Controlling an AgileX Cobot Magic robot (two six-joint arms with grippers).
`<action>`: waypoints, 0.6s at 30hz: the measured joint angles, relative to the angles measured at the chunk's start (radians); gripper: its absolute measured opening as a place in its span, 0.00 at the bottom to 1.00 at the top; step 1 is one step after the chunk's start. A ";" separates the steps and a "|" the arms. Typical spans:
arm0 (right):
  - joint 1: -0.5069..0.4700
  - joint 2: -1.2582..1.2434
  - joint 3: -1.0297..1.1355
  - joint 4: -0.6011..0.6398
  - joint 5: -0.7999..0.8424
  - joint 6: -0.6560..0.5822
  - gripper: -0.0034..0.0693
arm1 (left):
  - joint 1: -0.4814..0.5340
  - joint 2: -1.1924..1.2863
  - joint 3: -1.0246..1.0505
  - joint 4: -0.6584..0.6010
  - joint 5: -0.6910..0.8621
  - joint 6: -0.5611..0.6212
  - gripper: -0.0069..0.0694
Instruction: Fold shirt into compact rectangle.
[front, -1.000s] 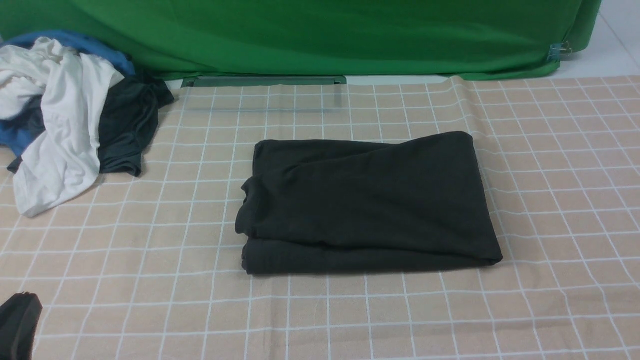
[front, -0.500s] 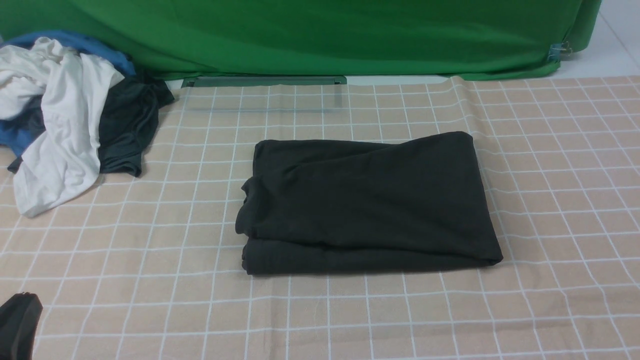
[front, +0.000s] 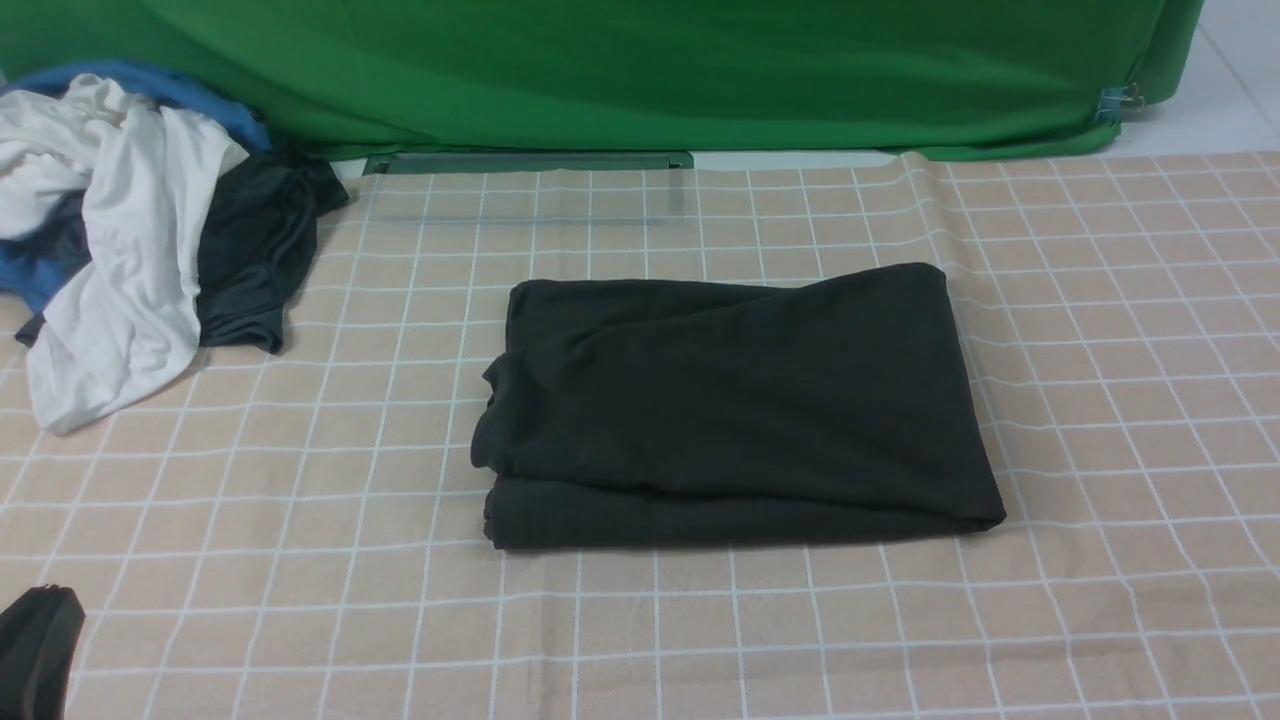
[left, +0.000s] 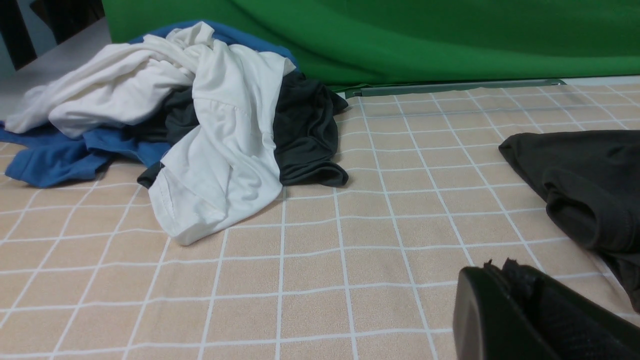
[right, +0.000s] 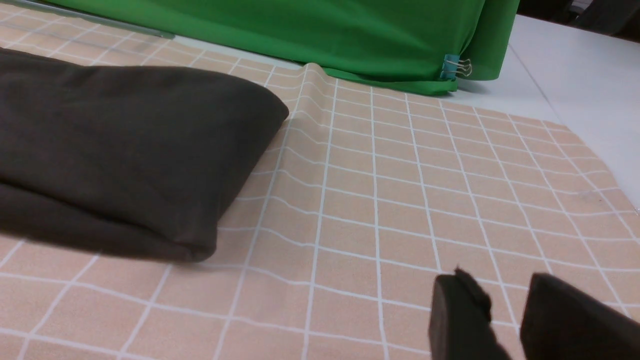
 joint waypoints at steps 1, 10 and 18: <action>0.000 0.000 0.000 0.000 0.000 0.001 0.37 | 0.000 0.000 0.000 0.000 0.000 0.000 0.12; 0.000 0.000 0.000 0.000 0.000 0.005 0.37 | 0.000 0.000 0.000 0.000 0.000 0.000 0.12; 0.000 0.000 0.000 0.000 0.000 0.006 0.37 | 0.000 0.000 0.000 0.000 0.000 0.000 0.12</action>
